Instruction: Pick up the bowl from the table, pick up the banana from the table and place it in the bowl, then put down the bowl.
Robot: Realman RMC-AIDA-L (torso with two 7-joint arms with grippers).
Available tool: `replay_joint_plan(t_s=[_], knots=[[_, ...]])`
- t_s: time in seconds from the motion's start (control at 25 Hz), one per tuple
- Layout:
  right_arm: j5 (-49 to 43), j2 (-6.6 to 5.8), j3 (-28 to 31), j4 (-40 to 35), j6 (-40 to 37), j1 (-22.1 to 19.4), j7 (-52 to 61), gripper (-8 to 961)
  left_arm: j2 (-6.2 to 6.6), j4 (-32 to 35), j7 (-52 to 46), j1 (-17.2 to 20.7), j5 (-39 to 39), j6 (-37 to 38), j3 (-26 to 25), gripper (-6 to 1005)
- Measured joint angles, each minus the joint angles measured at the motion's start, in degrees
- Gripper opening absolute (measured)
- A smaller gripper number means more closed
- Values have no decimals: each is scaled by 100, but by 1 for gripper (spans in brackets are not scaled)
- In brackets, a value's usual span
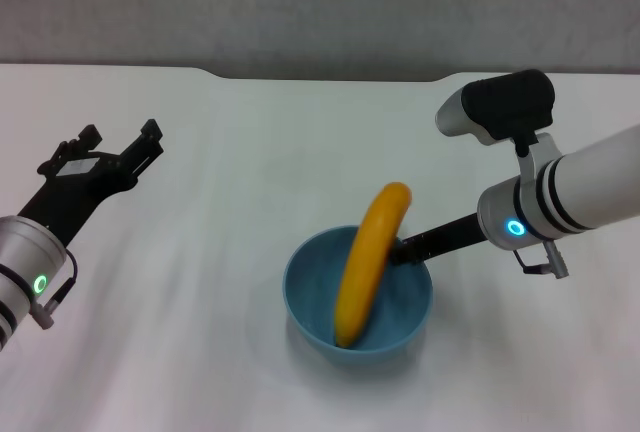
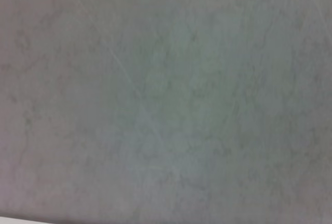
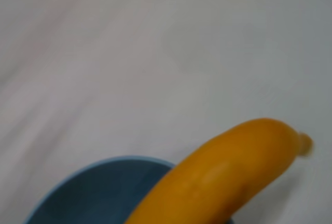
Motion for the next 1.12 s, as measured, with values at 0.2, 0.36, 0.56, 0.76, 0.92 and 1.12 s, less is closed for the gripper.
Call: replay_joint_plan(t_s=[0.2, 0.36, 0.56, 0.76, 0.92, 1.12], knots=[[71, -19, 60, -372, 56, -206, -12, 422, 5, 106, -3, 3, 0, -1, -54, 894], [84, -33, 62, -1302, 158, -782, -66, 566, 24, 181, -59, -2, 0, -4, -172, 894], [94, -33, 49, -1950, 241, -1282, -373, 685, 28, 257, -80, 14, 7, -8, -224, 894], [580, -35, 146, -2497, 210, -1766, -1077, 683, 44, 337, -143, 17, 60, -102, -162, 894], [1248, -35, 417, -3158, -148, -2477, -1945, 680, 32, 927, -221, -99, -3, -898, -237, 893], [3397, -35, 737, -3637, -505, -3573, -4208, 678, 39, 1466, -565, -218, -63, -1435, -291, 893]])
